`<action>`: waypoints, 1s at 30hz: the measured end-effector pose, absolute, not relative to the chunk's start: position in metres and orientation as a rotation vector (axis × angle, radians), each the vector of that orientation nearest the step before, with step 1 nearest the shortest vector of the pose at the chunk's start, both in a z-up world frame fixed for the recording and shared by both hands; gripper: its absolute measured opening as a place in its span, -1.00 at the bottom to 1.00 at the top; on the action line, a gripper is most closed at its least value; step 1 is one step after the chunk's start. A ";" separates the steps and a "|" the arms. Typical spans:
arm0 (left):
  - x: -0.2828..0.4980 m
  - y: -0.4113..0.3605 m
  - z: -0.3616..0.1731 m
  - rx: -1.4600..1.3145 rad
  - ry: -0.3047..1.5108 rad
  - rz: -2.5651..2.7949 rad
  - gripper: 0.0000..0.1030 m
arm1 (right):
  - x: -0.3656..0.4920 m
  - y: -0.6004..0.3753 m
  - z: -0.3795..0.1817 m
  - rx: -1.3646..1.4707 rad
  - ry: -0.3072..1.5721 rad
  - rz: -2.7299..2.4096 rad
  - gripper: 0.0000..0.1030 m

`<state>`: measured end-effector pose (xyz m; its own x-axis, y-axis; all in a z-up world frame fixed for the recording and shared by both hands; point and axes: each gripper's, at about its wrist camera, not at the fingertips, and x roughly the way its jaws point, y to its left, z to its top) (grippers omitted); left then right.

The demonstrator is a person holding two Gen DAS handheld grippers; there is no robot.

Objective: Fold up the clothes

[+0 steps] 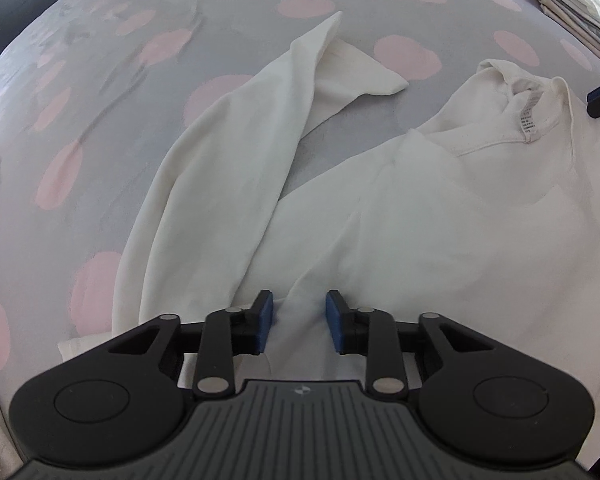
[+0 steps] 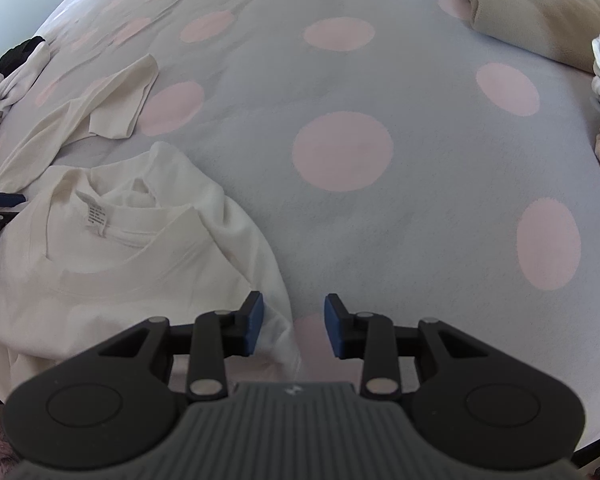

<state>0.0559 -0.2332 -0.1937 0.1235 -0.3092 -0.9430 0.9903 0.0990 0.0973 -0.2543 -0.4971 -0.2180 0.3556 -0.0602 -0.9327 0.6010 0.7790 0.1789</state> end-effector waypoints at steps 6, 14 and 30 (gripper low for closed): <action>0.052 -0.229 -0.186 0.932 0.914 -1.161 -0.95 | -0.265 -0.498 -0.210 0.585 1.077 -0.466 -0.28; 0.070 -0.213 -0.142 0.760 0.891 -1.088 -0.95 | -0.278 -0.501 -0.208 0.669 1.033 -0.405 -0.32; 0.075 -0.185 -0.085 0.581 0.796 -1.003 -0.95 | -0.263 -0.454 -0.147 0.382 0.934 -0.349 -0.83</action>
<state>0.0748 -0.1847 -0.0854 0.3068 -0.5077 -0.8051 0.8991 0.4322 0.0701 -0.2632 -0.4544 -0.1472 0.5481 -0.1247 -0.8271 0.4485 0.8785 0.1648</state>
